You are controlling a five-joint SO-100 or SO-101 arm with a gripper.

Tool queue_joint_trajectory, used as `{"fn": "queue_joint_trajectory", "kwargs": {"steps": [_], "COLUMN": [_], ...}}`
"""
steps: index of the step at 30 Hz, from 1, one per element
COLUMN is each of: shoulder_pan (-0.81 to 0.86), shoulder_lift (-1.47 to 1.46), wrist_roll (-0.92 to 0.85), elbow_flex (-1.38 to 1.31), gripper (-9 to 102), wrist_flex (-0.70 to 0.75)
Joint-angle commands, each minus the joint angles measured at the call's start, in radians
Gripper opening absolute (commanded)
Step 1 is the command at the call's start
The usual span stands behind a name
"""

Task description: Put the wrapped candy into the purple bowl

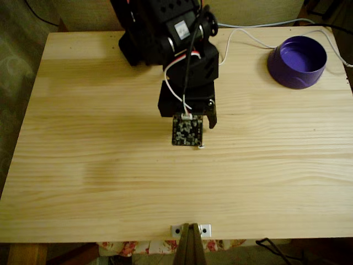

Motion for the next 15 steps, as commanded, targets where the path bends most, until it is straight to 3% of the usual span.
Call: {"fn": "queue_joint_trajectory", "kwargs": {"steps": [1, 15], "shoulder_pan": [-0.003, 0.009], "shoulder_lift": [-0.005, -0.017], "wrist_roll": [-0.006, -0.008], "elbow_flex": [-0.011, 0.031], "gripper": [25, 21], "wrist_flex": [-0.015, -0.048]}}
